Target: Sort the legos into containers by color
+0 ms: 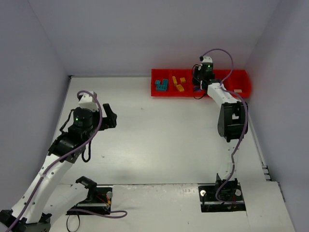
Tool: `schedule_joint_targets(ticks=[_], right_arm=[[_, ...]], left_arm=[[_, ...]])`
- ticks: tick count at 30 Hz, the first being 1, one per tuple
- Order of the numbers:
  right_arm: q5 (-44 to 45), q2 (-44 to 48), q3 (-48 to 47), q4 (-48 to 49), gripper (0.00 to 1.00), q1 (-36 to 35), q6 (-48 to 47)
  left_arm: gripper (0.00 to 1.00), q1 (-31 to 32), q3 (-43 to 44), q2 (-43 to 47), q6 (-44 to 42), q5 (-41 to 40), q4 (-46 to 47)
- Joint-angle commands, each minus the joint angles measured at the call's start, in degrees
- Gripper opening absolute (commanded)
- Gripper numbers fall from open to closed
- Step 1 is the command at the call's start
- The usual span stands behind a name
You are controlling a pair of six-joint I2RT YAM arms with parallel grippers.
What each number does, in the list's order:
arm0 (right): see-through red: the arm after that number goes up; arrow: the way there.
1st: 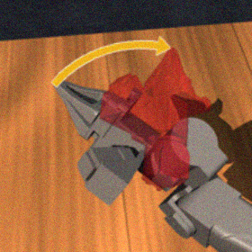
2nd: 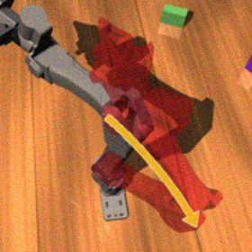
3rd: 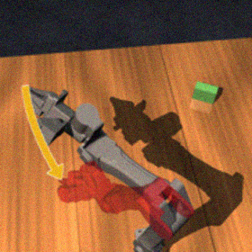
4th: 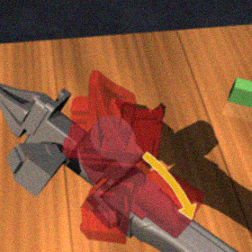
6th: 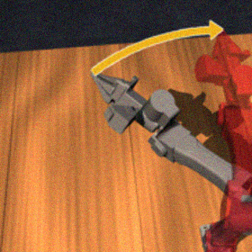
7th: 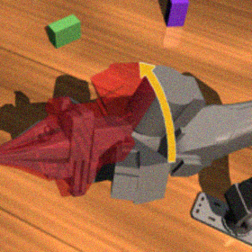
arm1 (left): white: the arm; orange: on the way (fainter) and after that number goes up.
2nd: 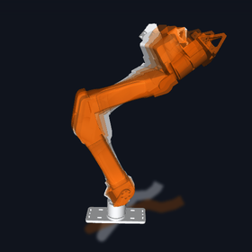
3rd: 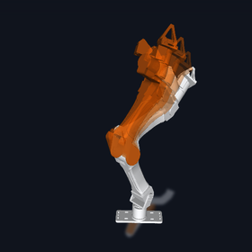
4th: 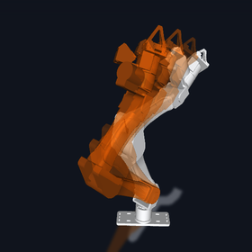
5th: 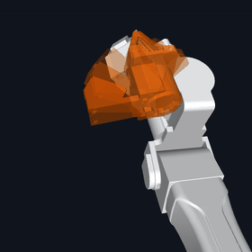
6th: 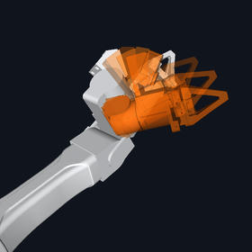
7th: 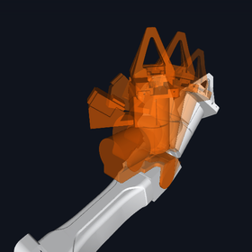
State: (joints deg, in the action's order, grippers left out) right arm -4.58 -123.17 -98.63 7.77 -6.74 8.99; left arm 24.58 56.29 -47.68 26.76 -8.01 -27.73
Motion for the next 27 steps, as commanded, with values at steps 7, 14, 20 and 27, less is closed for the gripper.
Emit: schedule_joint_targets(ticks=[7,14,20,27], right_arm=[[1.68,-5.5,-11.14,-2.76,0.36,1.91,0.32],[0.72,1.52,-7.11,-3.46,0.61,2.0,-0.91],[0.45,25.88,15.55,-3.9,0.78,2.0,1.11],[0.8,51.76,30.84,-11.79,1.0,2.08,1.9]], left_arm=[[0.84,-0.23,1.27,6.98,-2.68,-7.1,-4.61],[0.94,-0.32,0.31,9.18,-2.24,-7.81,-6.2],[0.97,-0.23,0.48,10.15,-3.12,-7.46,-6.82],[0.97,-0.23,1.19,10.59,-5.23,-6.49,-6.99]])
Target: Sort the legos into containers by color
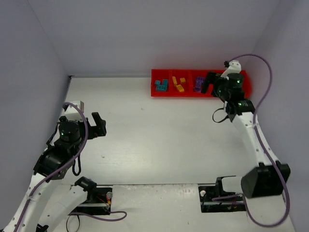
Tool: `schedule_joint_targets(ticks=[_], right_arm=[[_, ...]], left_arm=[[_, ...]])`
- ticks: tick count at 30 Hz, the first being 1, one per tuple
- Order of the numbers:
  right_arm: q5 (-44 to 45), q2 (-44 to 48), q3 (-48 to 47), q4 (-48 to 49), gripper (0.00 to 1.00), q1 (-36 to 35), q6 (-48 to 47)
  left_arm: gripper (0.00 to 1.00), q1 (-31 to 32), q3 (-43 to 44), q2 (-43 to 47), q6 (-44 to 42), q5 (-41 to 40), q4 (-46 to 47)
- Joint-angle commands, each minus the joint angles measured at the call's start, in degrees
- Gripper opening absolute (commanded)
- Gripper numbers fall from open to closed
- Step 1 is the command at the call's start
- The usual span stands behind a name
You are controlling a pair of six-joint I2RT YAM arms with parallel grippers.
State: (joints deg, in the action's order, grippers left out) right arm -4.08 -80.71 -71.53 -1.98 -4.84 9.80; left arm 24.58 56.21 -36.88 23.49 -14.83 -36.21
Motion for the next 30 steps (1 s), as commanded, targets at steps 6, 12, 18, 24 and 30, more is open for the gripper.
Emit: schedule_joint_targets(ticks=[6,12,18,24,30], right_arm=[[0.82,27.23,11.4,-6.63,1.0,0.18,3.2],[0.3,37.79,15.36,-10.67,1.0,0.18,3.03],[-0.58,45.46,18.35,-11.64,1.0,0.18,3.21],[0.91,47.48,17.74,-12.79,1.0,-2.09,5.93],[6.79,46.17,16.68,-13.93,1.0,-5.61,5.05]], left_arm=[[0.97,-0.32,0.93,0.93,-3.18,-0.46,1.93],[0.97,-0.32,0.66,1.46,-2.74,-1.6,2.72],[0.97,-0.32,0.66,2.17,-1.78,-3.36,0.61],[0.97,-0.32,1.28,2.52,2.17,-6.44,-3.87],[0.97,-0.32,2.33,2.78,2.62,-8.28,-7.47]])
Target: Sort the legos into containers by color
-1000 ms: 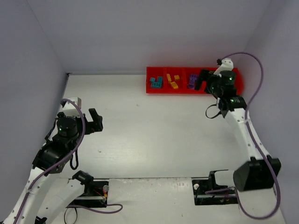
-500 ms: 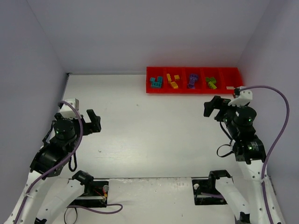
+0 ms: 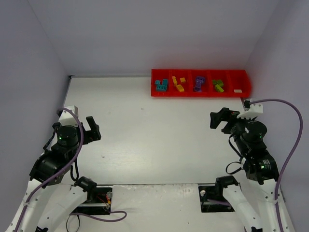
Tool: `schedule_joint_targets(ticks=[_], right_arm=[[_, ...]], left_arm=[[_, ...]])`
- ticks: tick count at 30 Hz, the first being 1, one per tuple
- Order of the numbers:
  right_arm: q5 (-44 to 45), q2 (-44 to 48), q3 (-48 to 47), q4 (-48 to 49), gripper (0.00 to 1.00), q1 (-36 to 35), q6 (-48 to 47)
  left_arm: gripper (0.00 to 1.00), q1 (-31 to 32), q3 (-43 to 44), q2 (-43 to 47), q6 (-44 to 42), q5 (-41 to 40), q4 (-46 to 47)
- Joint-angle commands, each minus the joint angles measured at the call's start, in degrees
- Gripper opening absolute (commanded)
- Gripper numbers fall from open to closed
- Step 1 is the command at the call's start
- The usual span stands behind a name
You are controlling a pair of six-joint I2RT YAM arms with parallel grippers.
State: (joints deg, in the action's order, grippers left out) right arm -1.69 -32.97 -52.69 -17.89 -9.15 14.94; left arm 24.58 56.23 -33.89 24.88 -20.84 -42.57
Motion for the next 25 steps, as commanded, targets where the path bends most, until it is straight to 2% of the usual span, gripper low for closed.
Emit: schedule_joint_targets(ticks=[1,11,25], right_arm=[[5.38,-1.4,-2.16,1.81,1.0,-1.57,-0.17],[5.73,2.38,-1.89,0.14,1.0,-4.03,-0.26],[3.36,2.3,-2.33,-0.13,1.0,-5.27,0.18]], left_arm=[[0.97,-0.32,2.74,-0.13,1.39,-2.62,-1.64],[0.98,-0.32,3.98,1.72,6.31,-3.51,-7.88],[0.97,-0.32,3.54,2.16,7.55,-2.54,-8.24]])
